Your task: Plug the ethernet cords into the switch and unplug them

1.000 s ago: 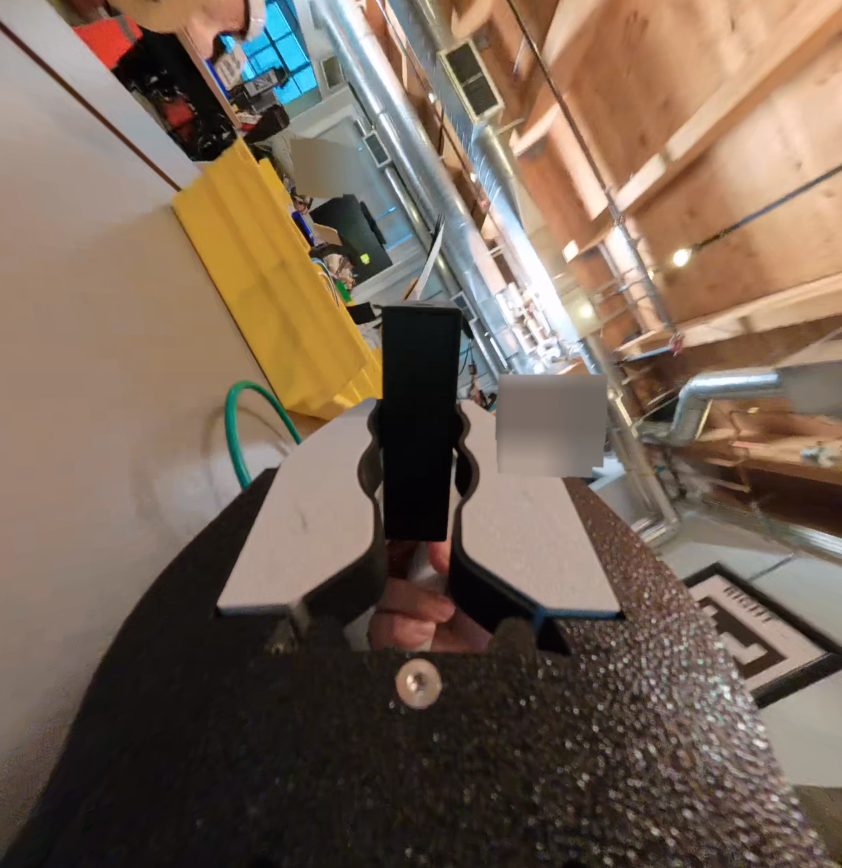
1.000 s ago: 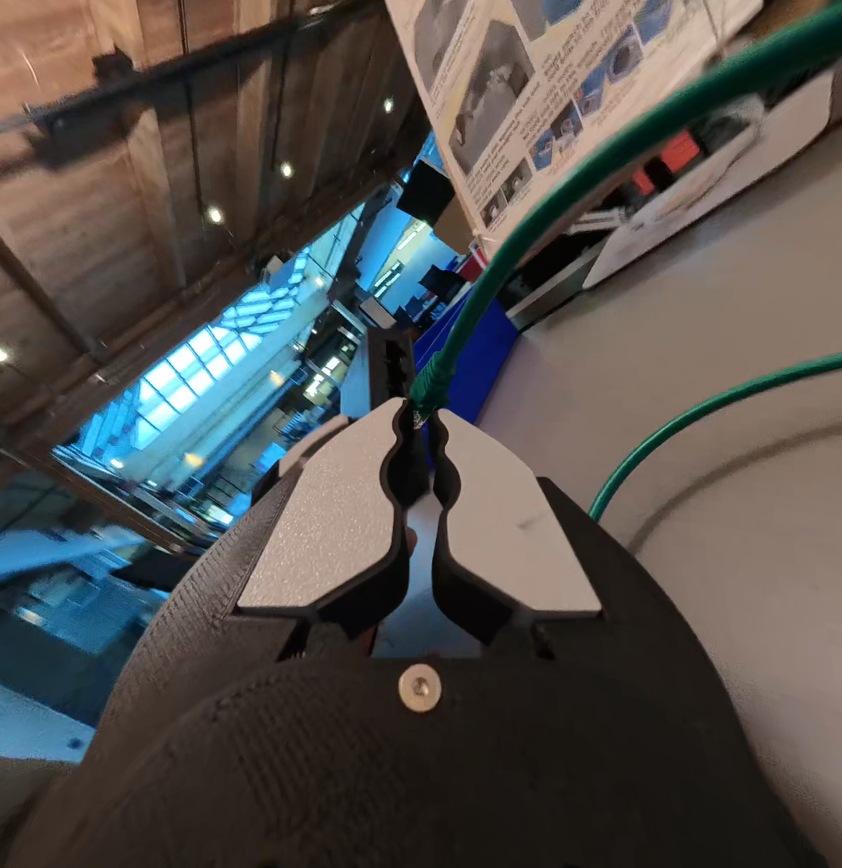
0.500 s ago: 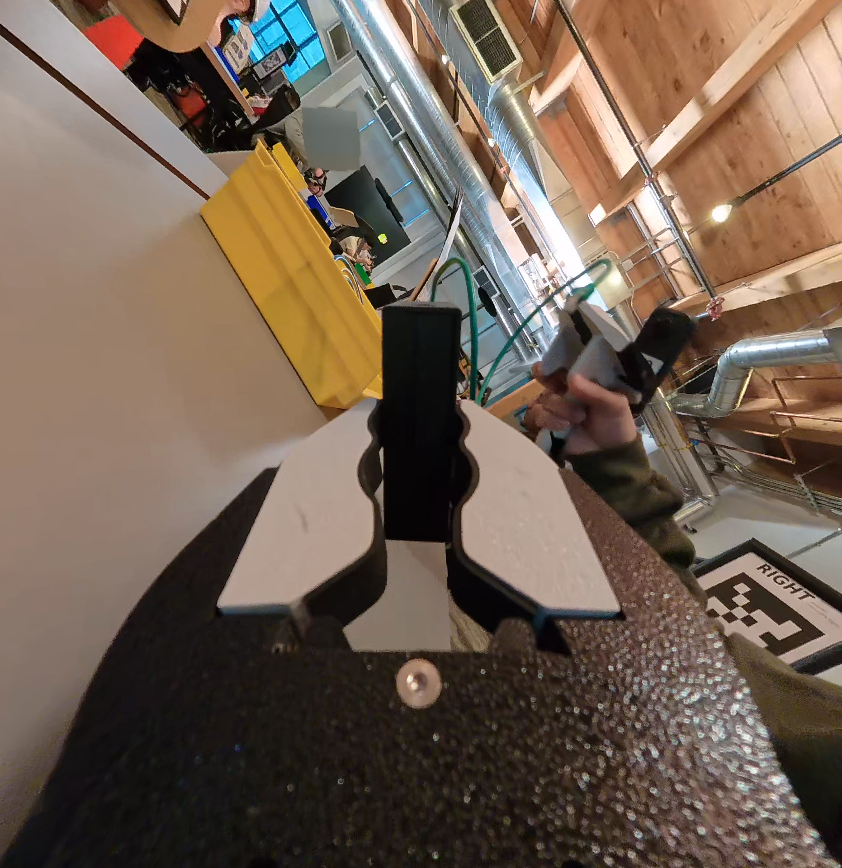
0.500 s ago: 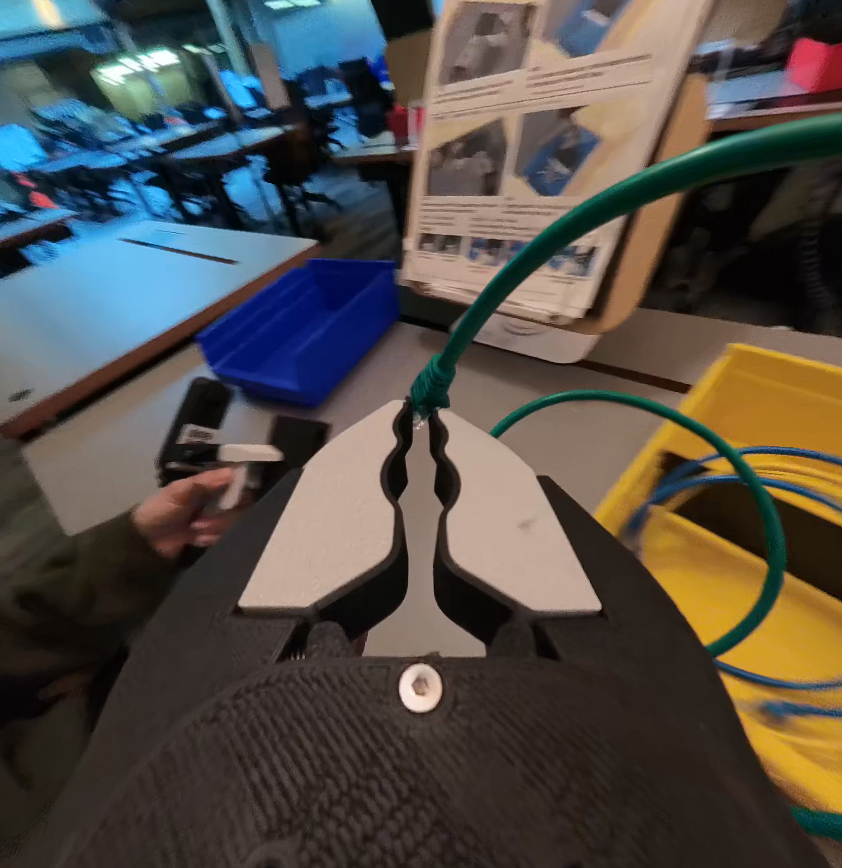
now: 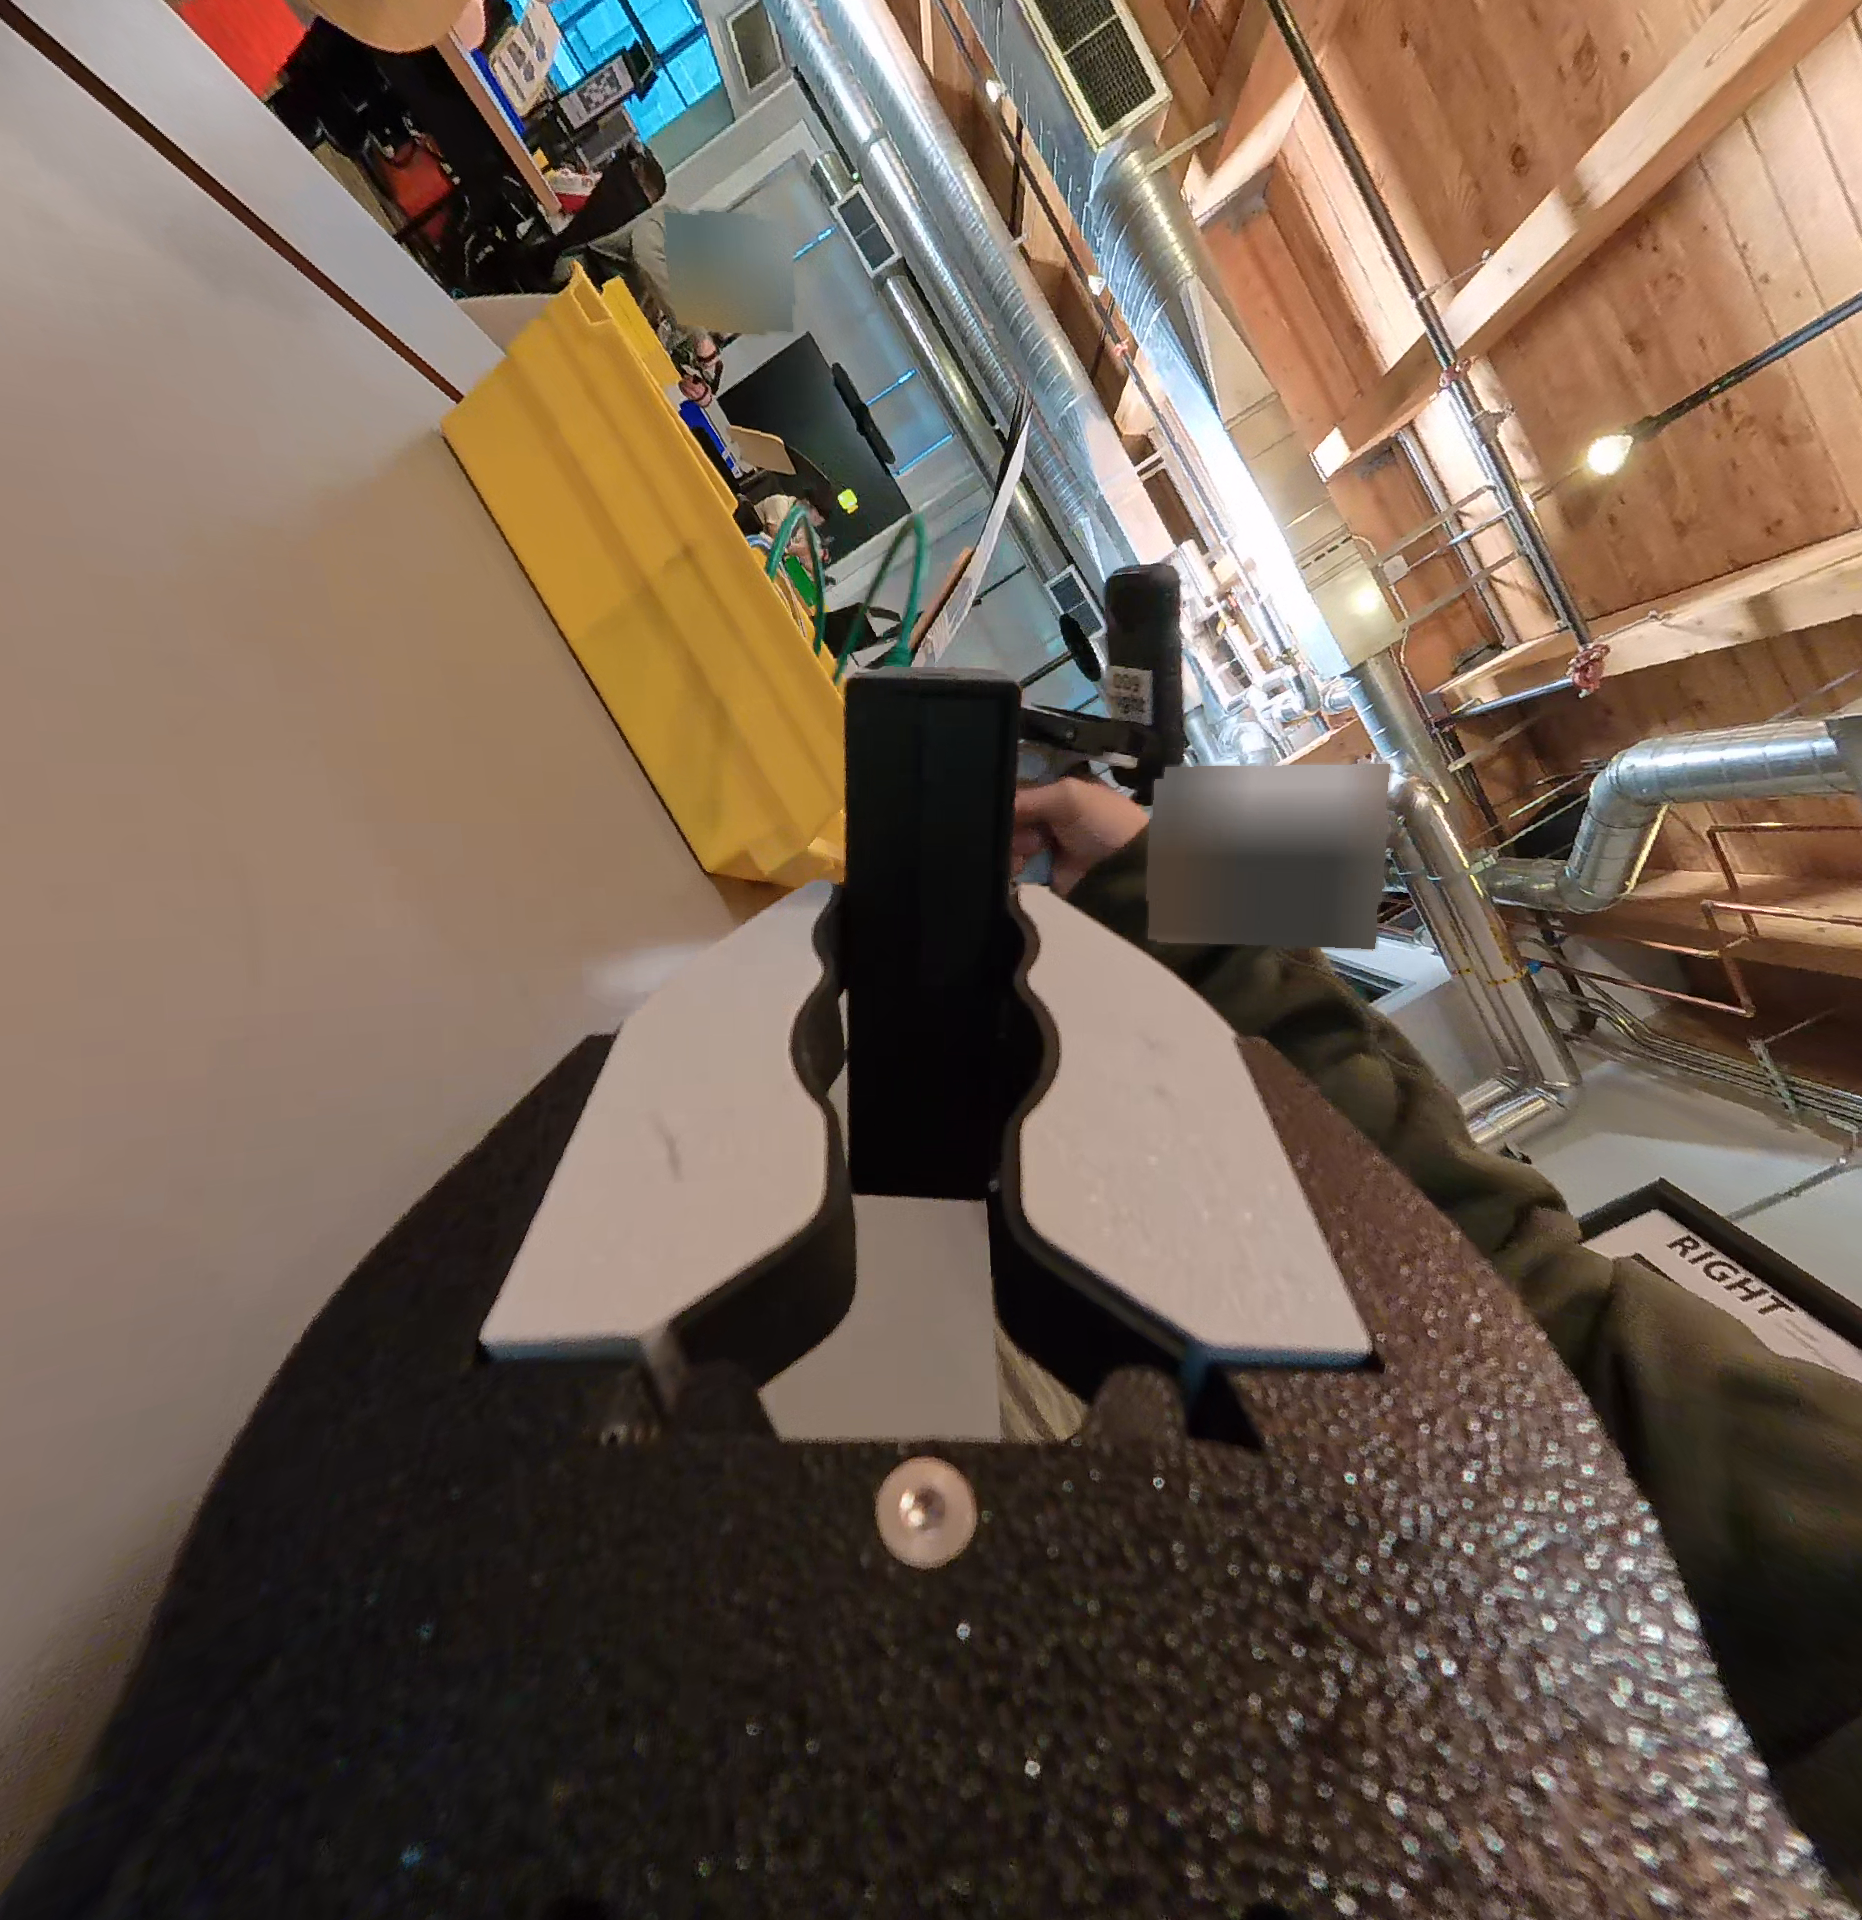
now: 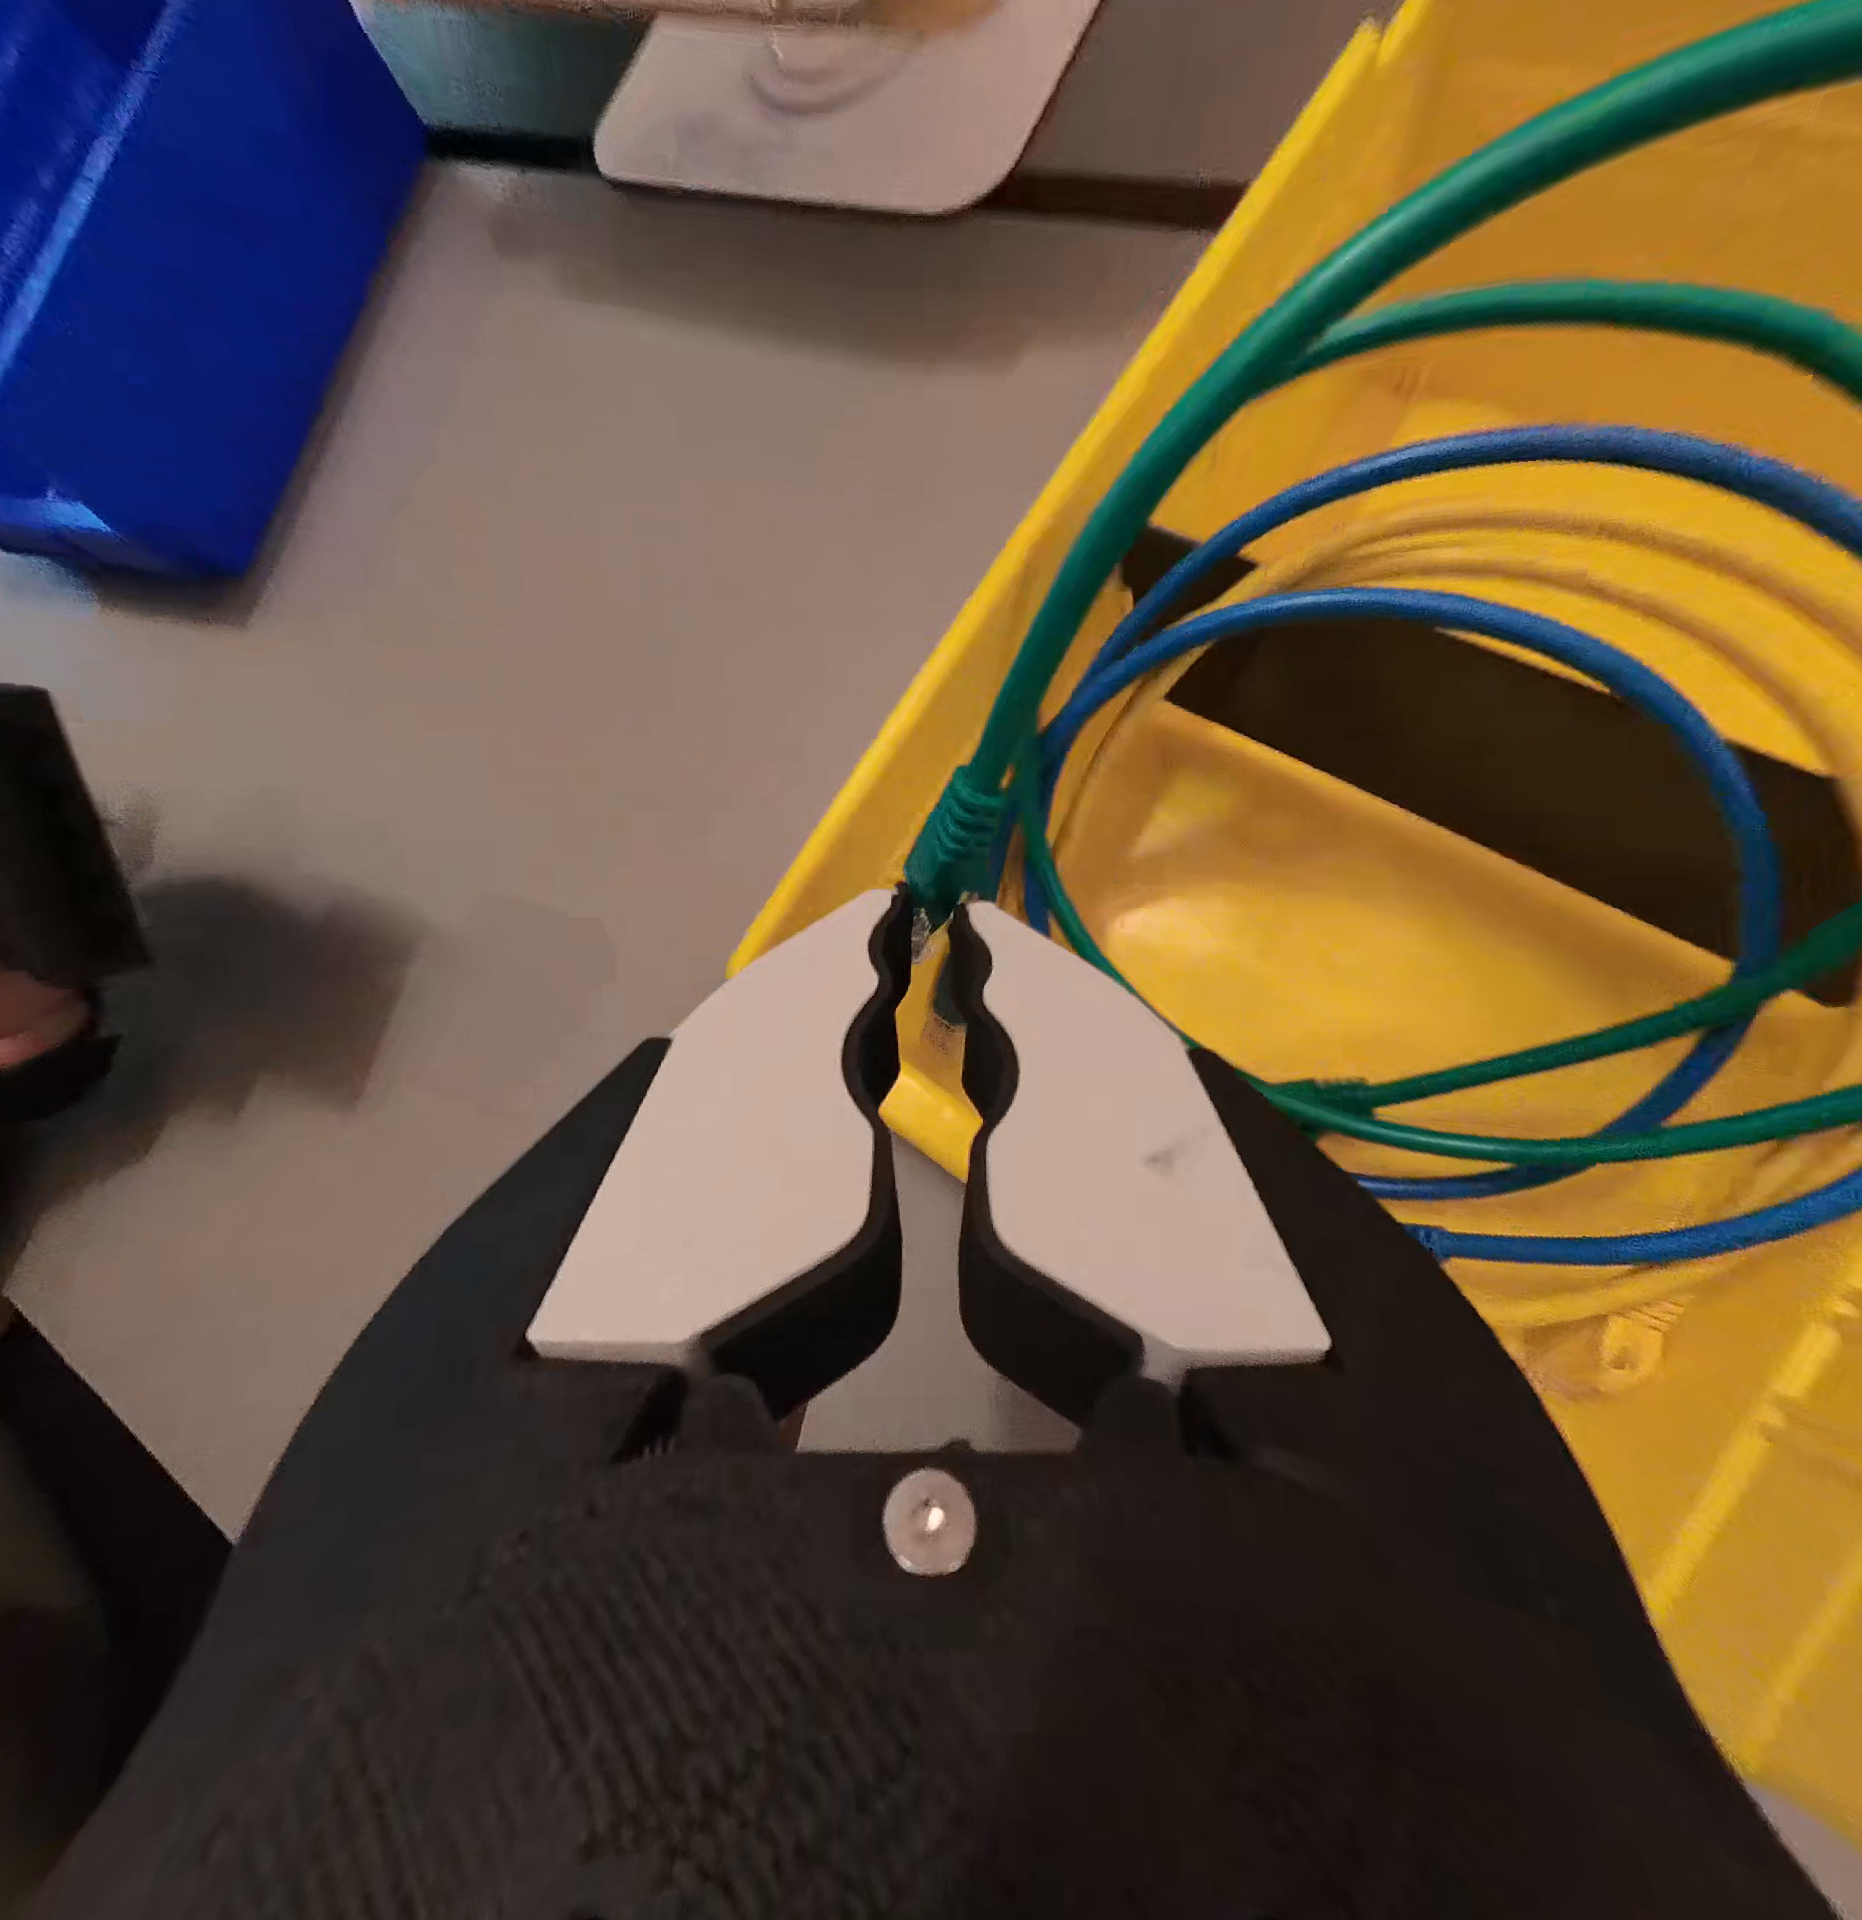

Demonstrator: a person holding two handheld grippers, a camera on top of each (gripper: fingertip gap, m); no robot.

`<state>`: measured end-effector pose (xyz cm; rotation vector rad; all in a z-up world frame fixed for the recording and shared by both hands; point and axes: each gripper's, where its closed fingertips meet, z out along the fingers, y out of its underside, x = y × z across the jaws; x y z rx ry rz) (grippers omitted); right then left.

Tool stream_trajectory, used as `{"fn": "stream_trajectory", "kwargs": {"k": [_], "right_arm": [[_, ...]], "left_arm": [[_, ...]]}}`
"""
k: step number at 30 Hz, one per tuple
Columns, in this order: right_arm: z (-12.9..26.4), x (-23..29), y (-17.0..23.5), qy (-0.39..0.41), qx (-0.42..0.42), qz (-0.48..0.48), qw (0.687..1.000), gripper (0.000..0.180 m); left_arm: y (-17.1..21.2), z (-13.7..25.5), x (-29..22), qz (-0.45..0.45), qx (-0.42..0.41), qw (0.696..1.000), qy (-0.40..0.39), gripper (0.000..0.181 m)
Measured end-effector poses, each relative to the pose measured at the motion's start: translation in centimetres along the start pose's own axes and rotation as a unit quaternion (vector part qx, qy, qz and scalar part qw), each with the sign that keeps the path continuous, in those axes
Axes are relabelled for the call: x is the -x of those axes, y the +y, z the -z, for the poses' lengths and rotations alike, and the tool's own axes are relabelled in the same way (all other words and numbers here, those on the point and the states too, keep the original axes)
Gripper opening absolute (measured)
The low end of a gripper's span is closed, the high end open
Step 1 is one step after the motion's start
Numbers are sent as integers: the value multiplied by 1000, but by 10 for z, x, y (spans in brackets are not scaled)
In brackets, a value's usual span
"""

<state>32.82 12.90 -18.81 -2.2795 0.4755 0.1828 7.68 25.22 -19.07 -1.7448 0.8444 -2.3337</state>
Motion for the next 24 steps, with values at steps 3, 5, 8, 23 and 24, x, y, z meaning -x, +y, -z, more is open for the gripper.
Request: {"fn": "stream_trajectory", "kwargs": {"k": [3, 5, 8, 23, 24], "right_arm": [[-18, -7, 18, 13, 44, 11, 999, 8], [-26, -5, 27, 5, 66, 12, 998, 8], [-33, -5, 38, -5, 93, 6, 996, 11], [-55, 217, 72, 36, -207, 227, 951, 94], [-64, 228, 73, 45, -223, 234, 945, 94]], "left_arm": [[0, 0, 2, 3, -1, 1000, -2, 26], [2, -1, 3, 5, 3, 1000, -2, 27], [3, -1, 5, 7, 5, 1000, -5, 27], [15, -8, 10, 115, -18, 993, -13, 26], [17, -9, 9, 125, -20, 992, -11, 26]]}}
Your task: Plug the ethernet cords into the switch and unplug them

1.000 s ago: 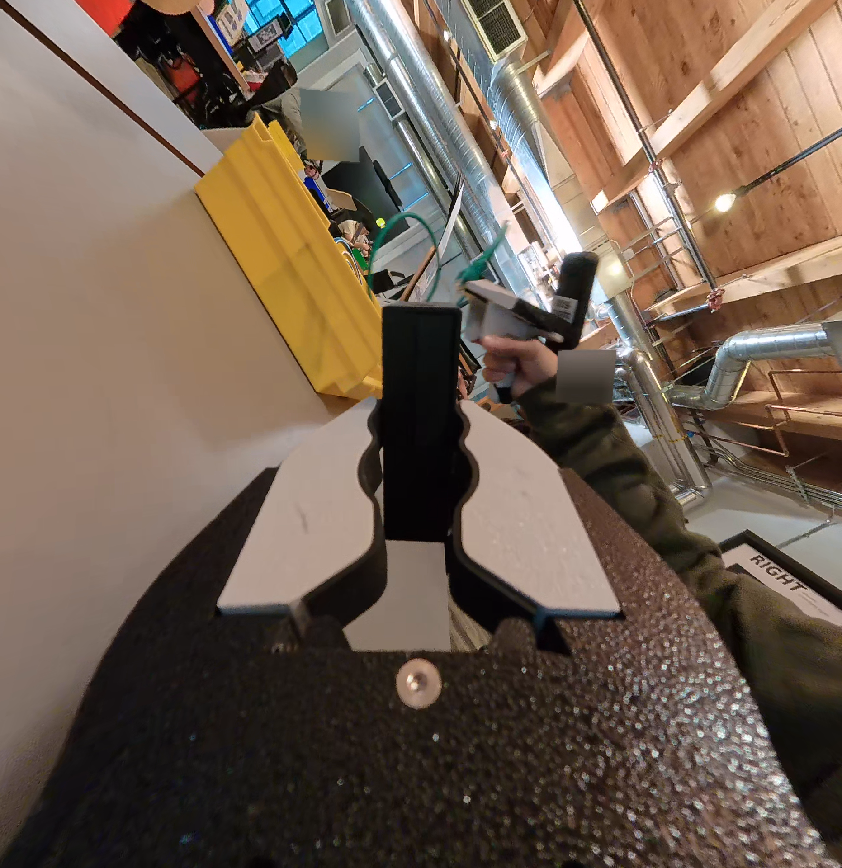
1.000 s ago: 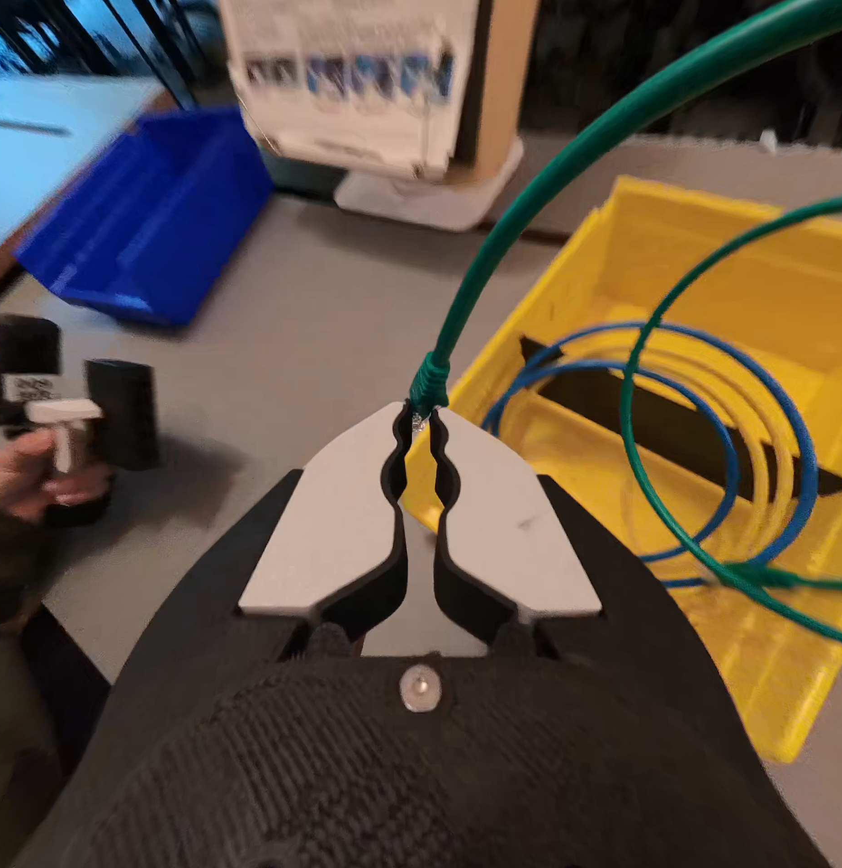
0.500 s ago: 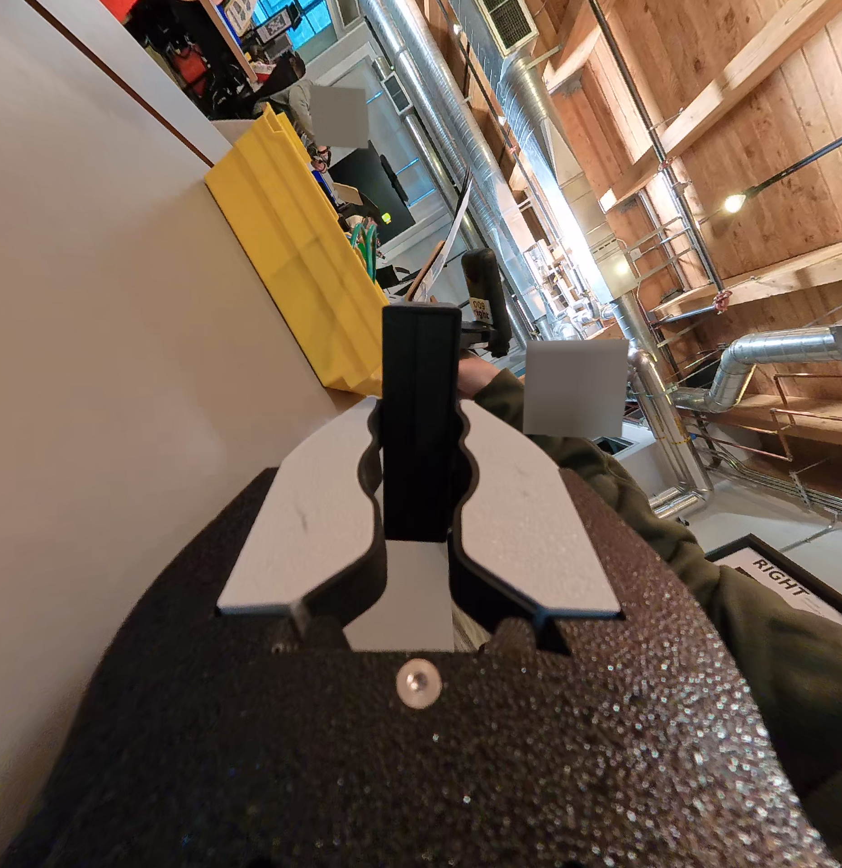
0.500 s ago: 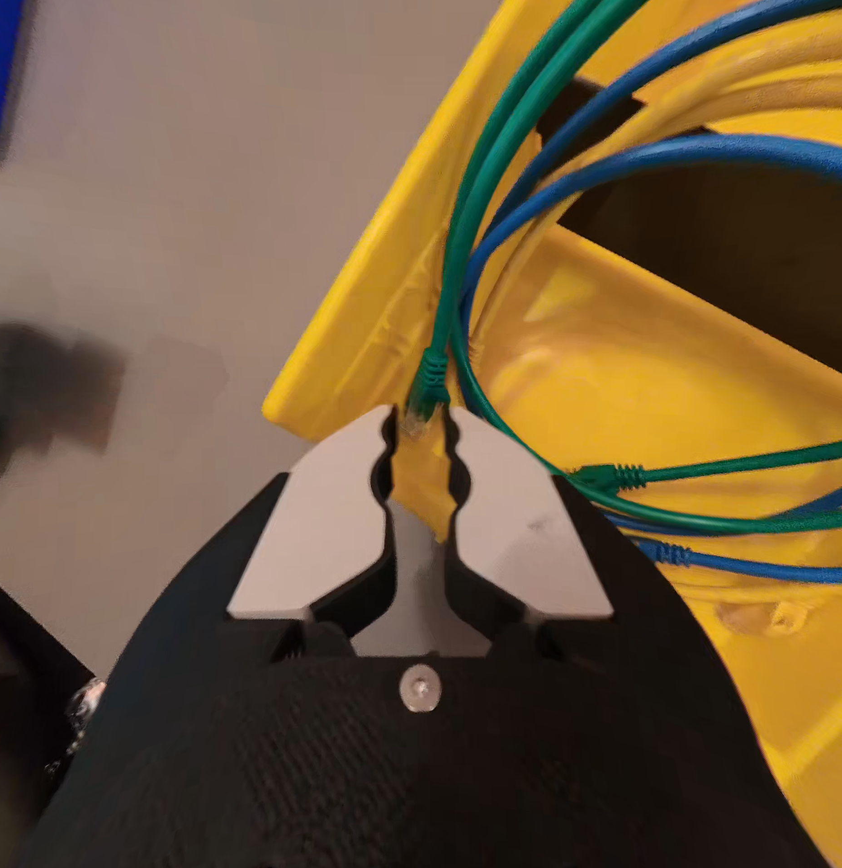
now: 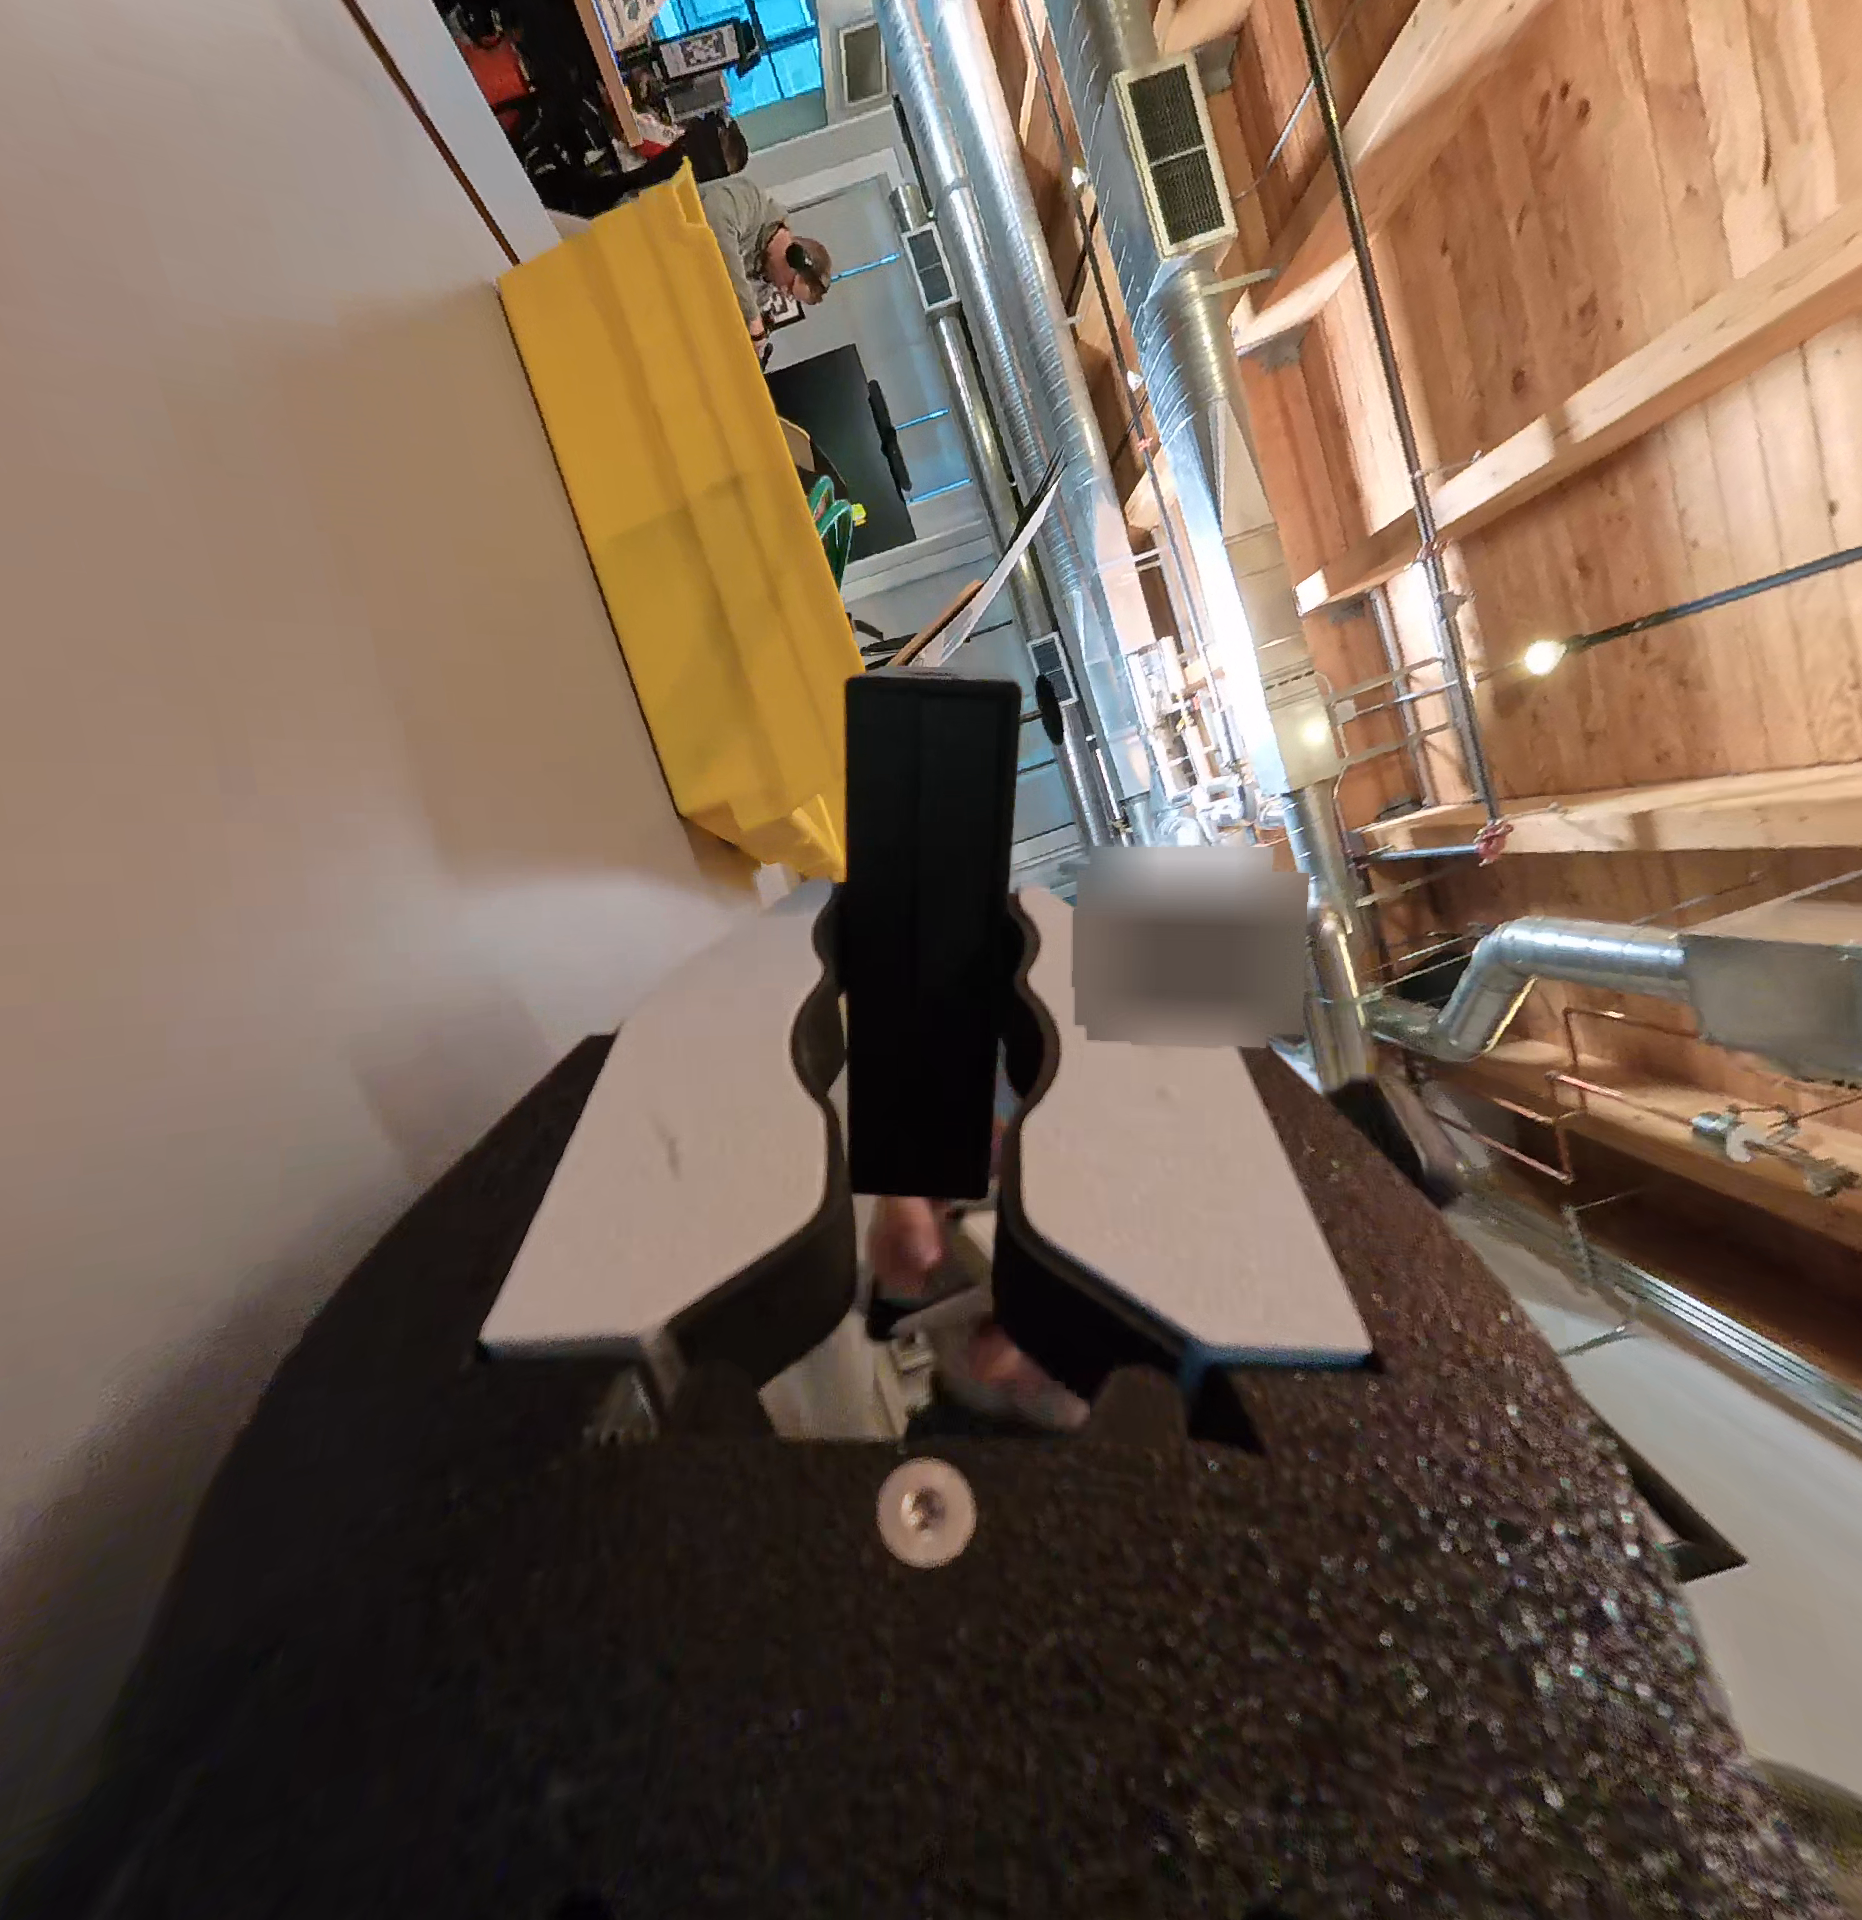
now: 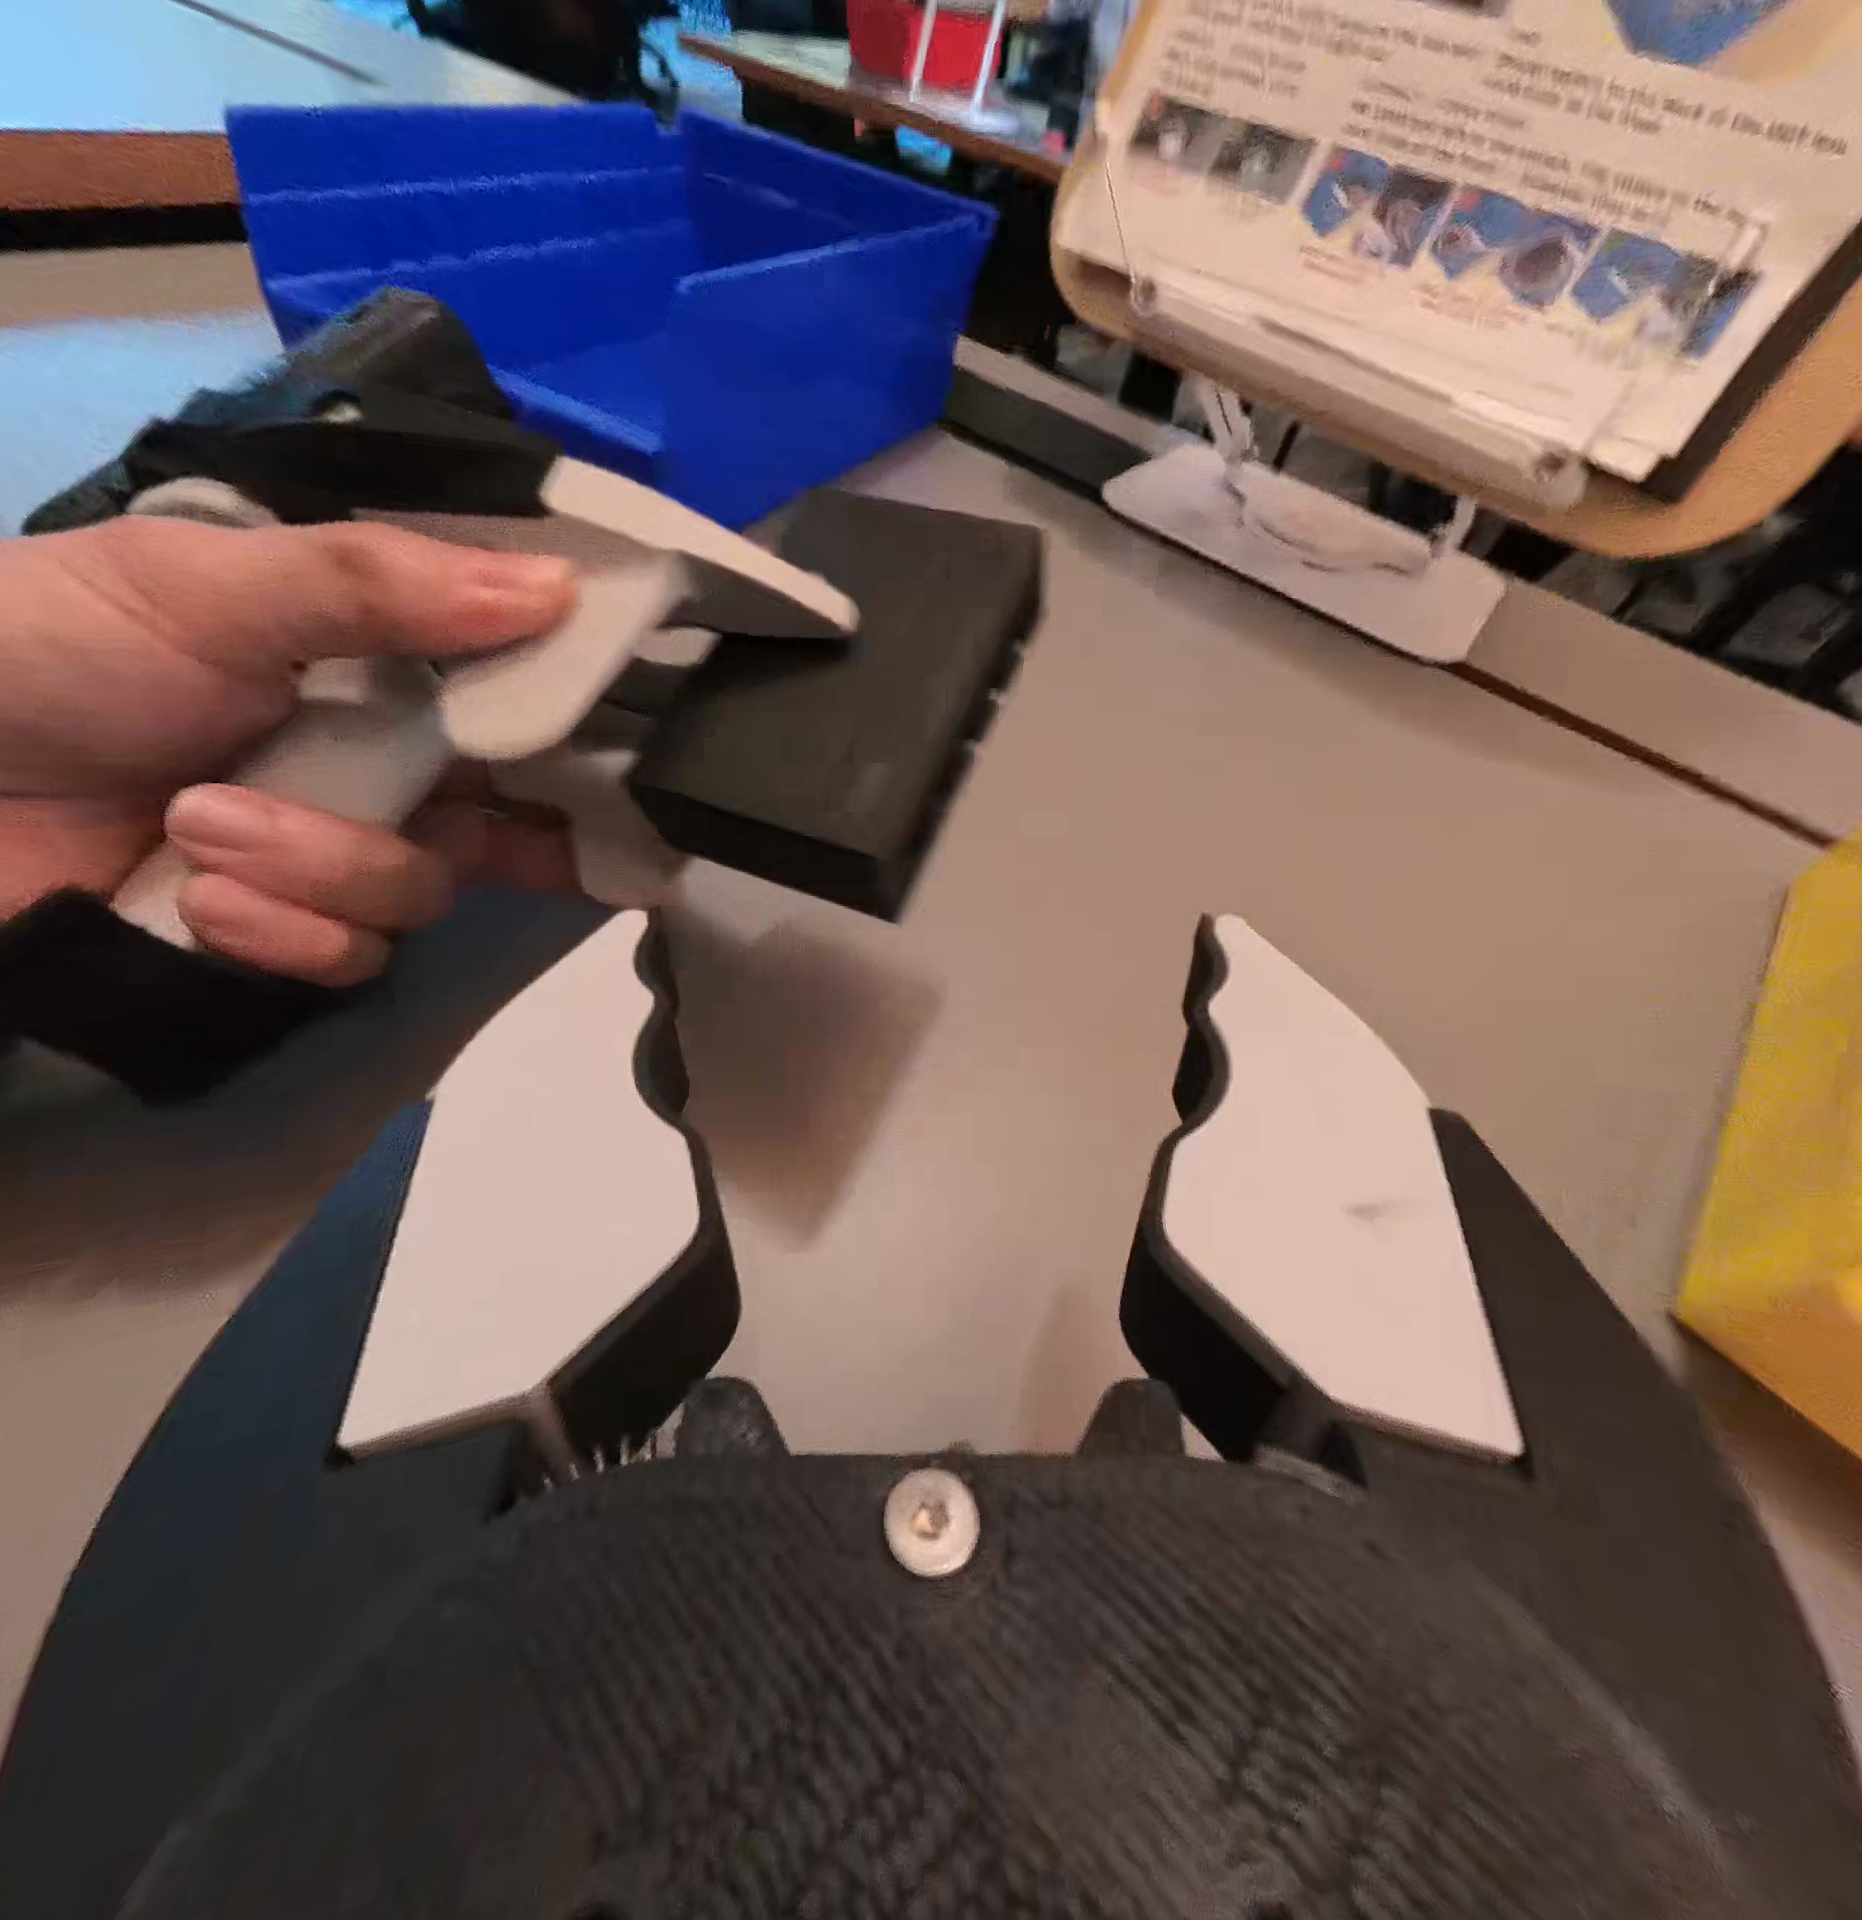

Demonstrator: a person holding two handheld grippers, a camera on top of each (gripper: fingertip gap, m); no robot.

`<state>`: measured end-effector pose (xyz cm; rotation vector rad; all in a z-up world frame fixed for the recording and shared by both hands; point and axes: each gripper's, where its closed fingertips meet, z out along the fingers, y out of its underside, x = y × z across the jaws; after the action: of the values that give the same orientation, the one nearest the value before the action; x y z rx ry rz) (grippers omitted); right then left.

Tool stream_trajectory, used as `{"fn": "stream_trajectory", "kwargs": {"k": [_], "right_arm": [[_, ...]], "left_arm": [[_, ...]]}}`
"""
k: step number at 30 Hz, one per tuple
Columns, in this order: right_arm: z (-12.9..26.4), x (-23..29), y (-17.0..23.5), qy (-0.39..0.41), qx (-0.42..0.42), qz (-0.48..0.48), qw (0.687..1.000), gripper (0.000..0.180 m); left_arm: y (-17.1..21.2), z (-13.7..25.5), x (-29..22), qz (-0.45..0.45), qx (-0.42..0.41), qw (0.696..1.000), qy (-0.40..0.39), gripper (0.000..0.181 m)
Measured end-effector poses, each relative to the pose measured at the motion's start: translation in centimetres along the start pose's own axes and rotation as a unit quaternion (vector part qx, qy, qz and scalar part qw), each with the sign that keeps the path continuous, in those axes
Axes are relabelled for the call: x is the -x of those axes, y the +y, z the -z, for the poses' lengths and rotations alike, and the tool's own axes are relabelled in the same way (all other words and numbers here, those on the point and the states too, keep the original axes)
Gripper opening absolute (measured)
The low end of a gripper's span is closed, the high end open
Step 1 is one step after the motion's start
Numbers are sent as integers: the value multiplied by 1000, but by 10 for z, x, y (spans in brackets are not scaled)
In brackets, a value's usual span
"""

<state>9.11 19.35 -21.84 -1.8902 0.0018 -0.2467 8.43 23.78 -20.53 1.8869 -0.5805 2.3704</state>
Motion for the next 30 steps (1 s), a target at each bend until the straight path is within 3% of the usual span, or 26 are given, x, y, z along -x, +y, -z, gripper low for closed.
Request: {"fn": "stream_trajectory", "kwargs": {"k": [5, 7, 10, 17, 21, 25, 30], "right_arm": [[-20, 20, -9, 32, -28, 51, 998, 93], [-17, 15, -18, 55, -46, 74, 995, 74], [-12, 12, -27, 73, -77, 99, 989, 69], [-12, 1, -27, 61, -78, 68, 993, 68], [2, -58, -37, 105, -59, 102, 987, 67], [10, -152, -63, 125, -25, 160, 979, 67], [4, -283, -84, 157, 100, 217, 958, 67]], "left_arm": [[12, -7, -9, 41, 3, 999, 20, 27], [18, -11, -12, 33, 7, 999, 18, 27], [22, -15, -14, 26, -1, 1000, 16, 26], [14, -12, -17, -19, -20, 999, 19, 27], [-13, 3, -21, -86, -65, 994, 8, 29], [-20, 7, -18, -138, -47, 989, -10, 29], [-7, 0, -11, -151, -1, 989, -4, 27]]}}
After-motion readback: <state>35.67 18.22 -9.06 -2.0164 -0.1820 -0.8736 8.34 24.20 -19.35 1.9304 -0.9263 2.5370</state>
